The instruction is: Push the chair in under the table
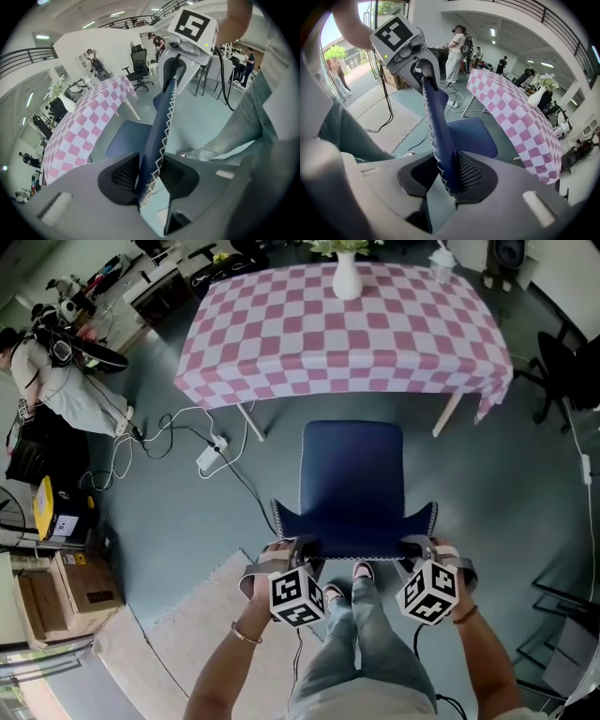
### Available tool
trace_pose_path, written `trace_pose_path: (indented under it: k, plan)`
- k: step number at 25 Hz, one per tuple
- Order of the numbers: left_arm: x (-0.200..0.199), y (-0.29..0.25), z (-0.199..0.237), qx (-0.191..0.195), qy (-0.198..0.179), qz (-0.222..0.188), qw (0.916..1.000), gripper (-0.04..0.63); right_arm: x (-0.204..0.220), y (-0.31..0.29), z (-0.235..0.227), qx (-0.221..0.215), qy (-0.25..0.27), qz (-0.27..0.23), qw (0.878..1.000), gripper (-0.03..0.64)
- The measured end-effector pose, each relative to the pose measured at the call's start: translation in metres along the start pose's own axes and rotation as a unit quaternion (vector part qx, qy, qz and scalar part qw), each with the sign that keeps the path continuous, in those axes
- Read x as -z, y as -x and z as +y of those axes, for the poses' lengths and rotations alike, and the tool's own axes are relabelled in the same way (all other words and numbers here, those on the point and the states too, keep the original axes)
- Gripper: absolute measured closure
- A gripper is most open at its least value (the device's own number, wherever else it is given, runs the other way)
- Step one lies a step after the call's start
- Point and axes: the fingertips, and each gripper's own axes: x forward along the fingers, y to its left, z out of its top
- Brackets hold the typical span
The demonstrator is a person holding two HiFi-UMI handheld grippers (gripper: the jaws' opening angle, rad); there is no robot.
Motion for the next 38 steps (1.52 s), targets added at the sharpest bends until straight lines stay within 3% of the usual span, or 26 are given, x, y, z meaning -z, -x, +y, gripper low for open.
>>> trace_pose_path:
  k: [14, 29, 38]
  plan:
    - [-0.021, -0.023, 0.030, -0.016, 0.018, 0.004, 0.9997, 0.480, 0.003, -0.012, -0.049, 0.031, 0.005, 0.009, 0.999, 0.505]
    - [-0.027, -0.032, 0.046, -0.009, 0.025, 0.011, 0.9996, 0.479, 0.000, -0.018, -0.069, 0.031, 0.004, 0.006, 0.999, 0.503]
    - [-0.033, -0.049, 0.069, -0.031, 0.042, 0.019, 0.9984, 0.476, -0.002, -0.029, -0.098, 0.054, -0.007, 0.008, 0.998, 0.500]
